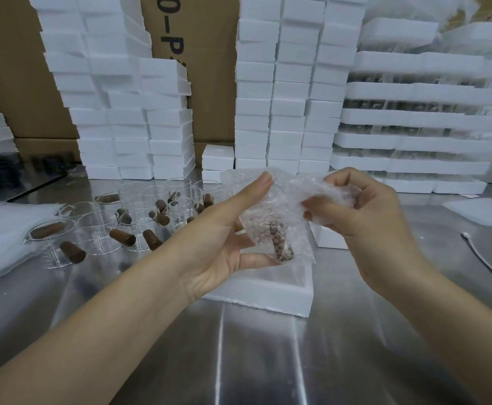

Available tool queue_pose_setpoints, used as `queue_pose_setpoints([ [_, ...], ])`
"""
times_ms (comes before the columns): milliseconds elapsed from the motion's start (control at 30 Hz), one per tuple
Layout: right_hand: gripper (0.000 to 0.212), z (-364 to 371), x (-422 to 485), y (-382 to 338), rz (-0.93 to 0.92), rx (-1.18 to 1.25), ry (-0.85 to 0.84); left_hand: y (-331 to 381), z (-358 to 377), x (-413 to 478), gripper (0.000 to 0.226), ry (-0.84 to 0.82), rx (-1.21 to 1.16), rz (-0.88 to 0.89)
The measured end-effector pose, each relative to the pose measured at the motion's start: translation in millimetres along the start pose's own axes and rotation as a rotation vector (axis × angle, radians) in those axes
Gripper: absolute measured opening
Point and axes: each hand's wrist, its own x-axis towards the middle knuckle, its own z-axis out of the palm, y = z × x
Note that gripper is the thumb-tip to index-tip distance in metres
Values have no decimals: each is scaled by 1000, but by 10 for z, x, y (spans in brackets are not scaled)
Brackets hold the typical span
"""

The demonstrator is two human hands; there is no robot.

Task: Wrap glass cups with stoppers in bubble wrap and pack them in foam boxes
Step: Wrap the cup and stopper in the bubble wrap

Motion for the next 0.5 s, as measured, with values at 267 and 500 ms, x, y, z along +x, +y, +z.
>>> queue_pose_setpoints([
  [267,28,35,-114,56,-515,-689,26,-44,-25,35,56,62,146,-34],
  [500,35,67,-177,19,-322,-528,-270,-64,-46,41,76,136,207,-46],
])
